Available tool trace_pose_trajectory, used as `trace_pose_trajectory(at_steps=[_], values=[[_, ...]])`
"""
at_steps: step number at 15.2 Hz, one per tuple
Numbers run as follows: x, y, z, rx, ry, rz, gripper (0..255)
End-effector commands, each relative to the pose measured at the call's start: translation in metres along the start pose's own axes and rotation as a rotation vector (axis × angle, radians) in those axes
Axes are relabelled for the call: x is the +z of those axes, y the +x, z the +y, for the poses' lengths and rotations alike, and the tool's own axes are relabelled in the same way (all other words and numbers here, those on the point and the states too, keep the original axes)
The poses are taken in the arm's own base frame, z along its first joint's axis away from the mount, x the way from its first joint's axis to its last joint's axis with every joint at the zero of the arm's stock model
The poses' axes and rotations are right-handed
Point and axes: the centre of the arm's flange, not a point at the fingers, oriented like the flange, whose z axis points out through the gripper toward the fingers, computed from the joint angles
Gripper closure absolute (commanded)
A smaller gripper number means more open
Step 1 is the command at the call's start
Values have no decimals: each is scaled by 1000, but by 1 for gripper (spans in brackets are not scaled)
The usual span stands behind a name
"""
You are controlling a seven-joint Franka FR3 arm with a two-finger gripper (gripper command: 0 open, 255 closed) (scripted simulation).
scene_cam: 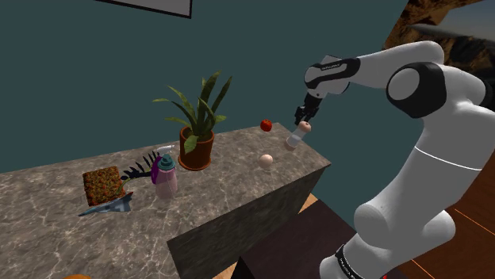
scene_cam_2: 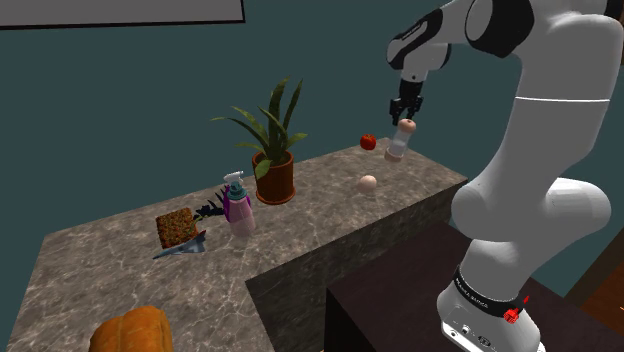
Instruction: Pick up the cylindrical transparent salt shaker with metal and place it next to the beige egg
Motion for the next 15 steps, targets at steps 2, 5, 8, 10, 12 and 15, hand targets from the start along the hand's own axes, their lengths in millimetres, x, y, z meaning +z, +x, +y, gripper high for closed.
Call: trace_pose_trajectory(at_steps=[2, 5, 8, 10, 12, 15], values=[[14, -2, 0, 0, 0, 1, 255], [30, -3, 1, 0, 0, 1, 255], [46, -4, 1, 0, 0, 1, 255], [57, -5, 1, 0, 0, 1, 255], [67, -5, 1, 0, 0, 1, 255], [83, -6, 1, 0, 0, 1, 255]])
